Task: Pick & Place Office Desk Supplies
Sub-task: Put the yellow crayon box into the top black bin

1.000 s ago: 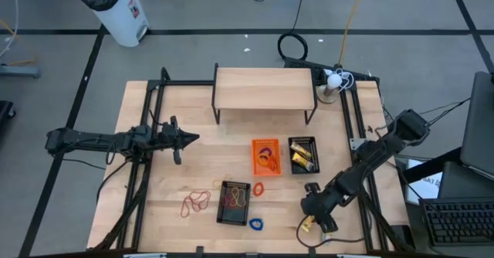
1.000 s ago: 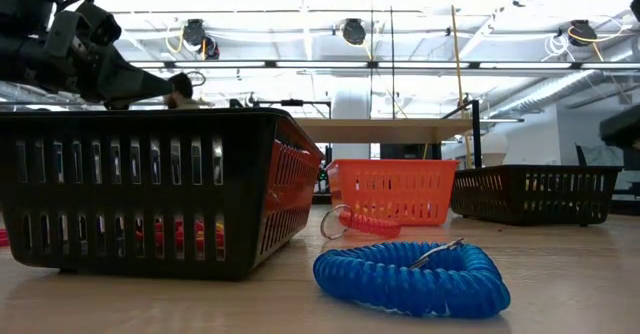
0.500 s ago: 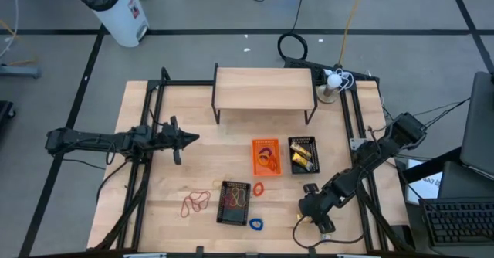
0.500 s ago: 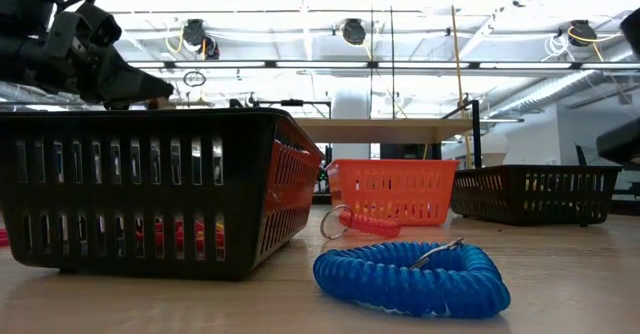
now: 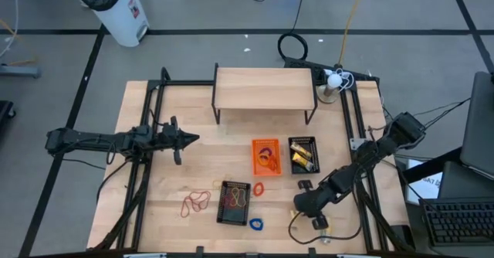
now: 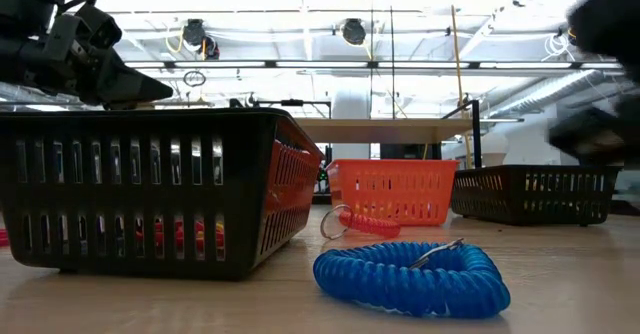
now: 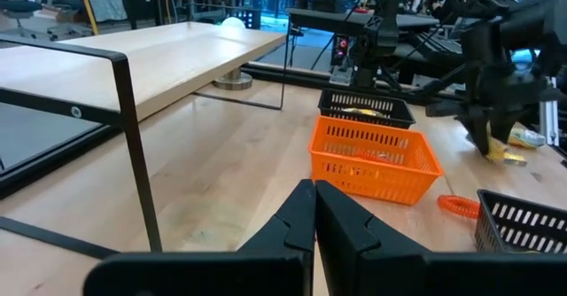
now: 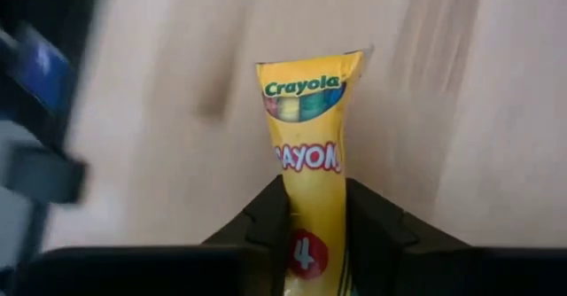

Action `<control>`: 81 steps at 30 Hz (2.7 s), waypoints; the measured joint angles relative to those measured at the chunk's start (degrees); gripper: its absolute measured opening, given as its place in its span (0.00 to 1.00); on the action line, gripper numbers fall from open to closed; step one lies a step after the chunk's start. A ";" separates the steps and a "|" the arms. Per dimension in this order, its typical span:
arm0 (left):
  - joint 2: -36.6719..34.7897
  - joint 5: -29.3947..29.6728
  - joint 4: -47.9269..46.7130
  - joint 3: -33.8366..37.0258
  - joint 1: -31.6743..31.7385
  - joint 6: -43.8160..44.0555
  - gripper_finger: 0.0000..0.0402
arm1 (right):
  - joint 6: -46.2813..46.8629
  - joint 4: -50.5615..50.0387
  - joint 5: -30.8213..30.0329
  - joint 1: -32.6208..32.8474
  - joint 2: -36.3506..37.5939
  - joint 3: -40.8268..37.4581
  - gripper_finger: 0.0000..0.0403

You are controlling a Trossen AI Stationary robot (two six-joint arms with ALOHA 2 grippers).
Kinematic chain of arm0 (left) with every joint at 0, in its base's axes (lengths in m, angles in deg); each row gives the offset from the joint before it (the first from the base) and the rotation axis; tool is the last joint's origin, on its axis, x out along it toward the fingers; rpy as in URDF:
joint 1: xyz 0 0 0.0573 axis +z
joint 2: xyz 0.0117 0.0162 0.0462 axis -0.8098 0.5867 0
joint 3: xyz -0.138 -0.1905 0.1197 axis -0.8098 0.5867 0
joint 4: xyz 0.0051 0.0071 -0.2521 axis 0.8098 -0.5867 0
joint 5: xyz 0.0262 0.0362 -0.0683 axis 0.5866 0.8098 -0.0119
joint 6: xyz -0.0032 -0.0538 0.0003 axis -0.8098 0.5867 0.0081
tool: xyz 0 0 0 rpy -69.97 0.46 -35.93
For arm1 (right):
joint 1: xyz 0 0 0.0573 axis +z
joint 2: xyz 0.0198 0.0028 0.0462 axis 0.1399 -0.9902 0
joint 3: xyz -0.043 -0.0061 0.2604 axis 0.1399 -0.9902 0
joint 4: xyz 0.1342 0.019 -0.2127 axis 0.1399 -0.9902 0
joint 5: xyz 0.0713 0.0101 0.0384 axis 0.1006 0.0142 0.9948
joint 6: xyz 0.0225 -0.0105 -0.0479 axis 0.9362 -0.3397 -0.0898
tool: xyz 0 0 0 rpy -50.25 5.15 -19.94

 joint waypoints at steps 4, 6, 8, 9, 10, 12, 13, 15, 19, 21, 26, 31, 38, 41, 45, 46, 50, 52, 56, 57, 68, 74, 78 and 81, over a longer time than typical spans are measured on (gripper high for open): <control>0.00 0.01 0.05 0.00 0.00 0.00 0.02 | -5.78 4.76 0.66 -1.74 5.32 0.15 0.17; 0.00 0.01 0.09 0.00 0.00 0.02 0.02 | -8.35 4.89 0.82 -2.95 8.13 0.12 0.19; 0.00 0.01 0.13 0.00 -0.02 0.00 0.02 | -11.59 6.42 -0.30 -4.35 11.37 0.07 0.22; 0.00 0.01 0.13 0.00 -0.02 0.00 0.02 | -13.47 7.55 -0.89 -4.97 13.18 0.07 0.22; 0.00 0.01 0.14 0.00 -0.02 0.00 0.02 | -15.44 8.58 -1.08 -5.65 14.92 0.09 0.23; 0.02 0.01 0.15 0.00 -0.01 -0.11 0.03 | -19.12 11.30 -0.47 -7.13 18.45 -0.30 0.22; 0.00 0.03 0.17 0.00 0.00 -0.14 0.03 | -20.74 13.40 -0.29 -7.93 20.26 -1.05 0.21; 0.01 0.04 0.20 0.00 -0.01 -0.24 0.03 | -23.13 17.61 -0.31 -9.90 24.48 -2.98 0.19; 0.00 0.04 0.24 0.00 -0.02 -0.23 0.03 | -23.74 23.05 -0.33 -14.40 32.82 -7.38 0.17; 0.00 0.05 0.26 0.00 -0.01 -0.24 0.03 | -22.60 23.64 -0.92 -16.58 36.86 -9.39 0.18; 0.00 0.06 0.26 0.00 0.00 -0.22 0.03 | -22.52 23.34 -3.07 -21.22 46.67 -14.97 0.20; 0.00 0.06 0.26 0.00 -0.02 -0.22 0.02 | -21.25 23.71 0.23 -26.76 57.79 -21.35 0.18; 0.01 0.10 0.29 0.00 0.00 -0.22 0.02 | -18.42 23.49 5.89 -32.10 67.28 -27.46 0.19; 0.00 0.10 0.29 0.00 -0.01 -0.22 0.02 | -19.13 23.73 5.88 -33.41 70.61 -29.84 0.19; 0.00 0.10 0.31 0.00 -0.02 -0.20 0.03 | -19.11 23.75 5.79 -35.63 75.47 -32.45 0.18; 0.00 0.10 0.31 0.00 -0.02 -0.20 0.02 | -19.11 23.73 5.79 -36.14 76.62 -32.94 0.18; 0.00 0.10 0.31 0.00 0.00 -0.20 0.02 | -19.53 23.60 5.79 -37.95 80.41 -34.28 0.19; 0.00 0.10 0.31 0.00 -0.02 -0.20 0.03 | -19.92 23.49 5.78 -38.73 81.68 -34.72 0.19; 0.02 0.10 0.24 0.00 0.00 -0.39 0.02 | -21.47 23.60 5.77 -39.81 83.01 -35.21 0.18; 0.02 0.12 0.24 0.00 0.00 -1.05 0.02 | -21.75 23.58 5.72 -39.99 83.15 -35.44 0.18; 0.01 2.64 0.07 0.00 0.00 -2.31 0.02 | -19.76 18.22 1.10 -42.04 83.30 -36.72 0.18; 0.00 2.59 -0.07 0.00 0.00 -1.55 0.02 | -19.85 15.44 -0.99 -42.05 83.30 -36.72 0.19; 0.02 2.59 -0.07 0.00 0.00 -1.62 0.02 | -20.05 14.98 -1.64 -42.04 83.30 -36.72 0.18; 0.02 2.59 -0.06 0.00 0.00 -1.62 0.02 | -20.42 15.23 -1.75 -42.04 83.30 -36.72 0.18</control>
